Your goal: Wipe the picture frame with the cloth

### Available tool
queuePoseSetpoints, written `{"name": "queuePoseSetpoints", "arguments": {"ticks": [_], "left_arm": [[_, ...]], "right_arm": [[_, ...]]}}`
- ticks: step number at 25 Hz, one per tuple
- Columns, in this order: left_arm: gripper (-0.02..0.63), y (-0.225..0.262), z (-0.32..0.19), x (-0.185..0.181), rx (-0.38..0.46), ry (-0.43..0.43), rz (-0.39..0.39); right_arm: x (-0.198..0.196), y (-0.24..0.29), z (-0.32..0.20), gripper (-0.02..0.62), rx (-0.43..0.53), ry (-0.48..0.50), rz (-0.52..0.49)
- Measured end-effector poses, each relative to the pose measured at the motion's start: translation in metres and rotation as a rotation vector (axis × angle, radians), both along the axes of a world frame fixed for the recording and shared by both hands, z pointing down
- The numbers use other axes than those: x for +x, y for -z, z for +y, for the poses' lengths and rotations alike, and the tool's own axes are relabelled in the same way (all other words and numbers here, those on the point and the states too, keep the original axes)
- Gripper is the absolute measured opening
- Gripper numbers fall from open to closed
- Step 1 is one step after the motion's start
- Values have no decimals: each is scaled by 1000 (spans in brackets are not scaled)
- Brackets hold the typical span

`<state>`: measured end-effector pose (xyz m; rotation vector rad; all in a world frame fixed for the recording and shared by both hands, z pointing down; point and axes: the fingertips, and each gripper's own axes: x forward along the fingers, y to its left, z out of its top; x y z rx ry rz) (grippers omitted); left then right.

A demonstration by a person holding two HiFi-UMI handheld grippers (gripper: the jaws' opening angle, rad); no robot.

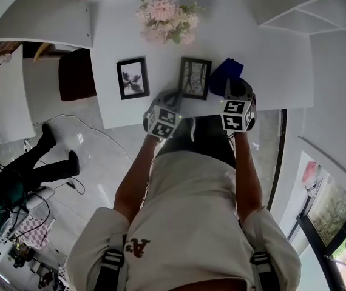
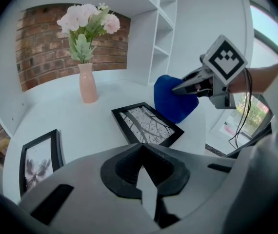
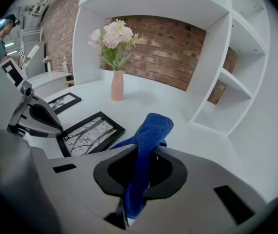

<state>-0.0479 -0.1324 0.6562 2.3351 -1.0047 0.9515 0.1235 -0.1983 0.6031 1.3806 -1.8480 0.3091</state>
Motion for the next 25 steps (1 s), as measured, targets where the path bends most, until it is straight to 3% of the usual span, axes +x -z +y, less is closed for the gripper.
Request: {"name": "queuePoseSetpoints", "arguments": {"ticks": [11,25], "left_arm": [[0,33,-4,8,63,-14,58],[0,147,-30,6,262,12,186]], "right_arm": [[-14,71,10,26,147,27,-102],[-45,143,25,26,280,102,-185]]}}
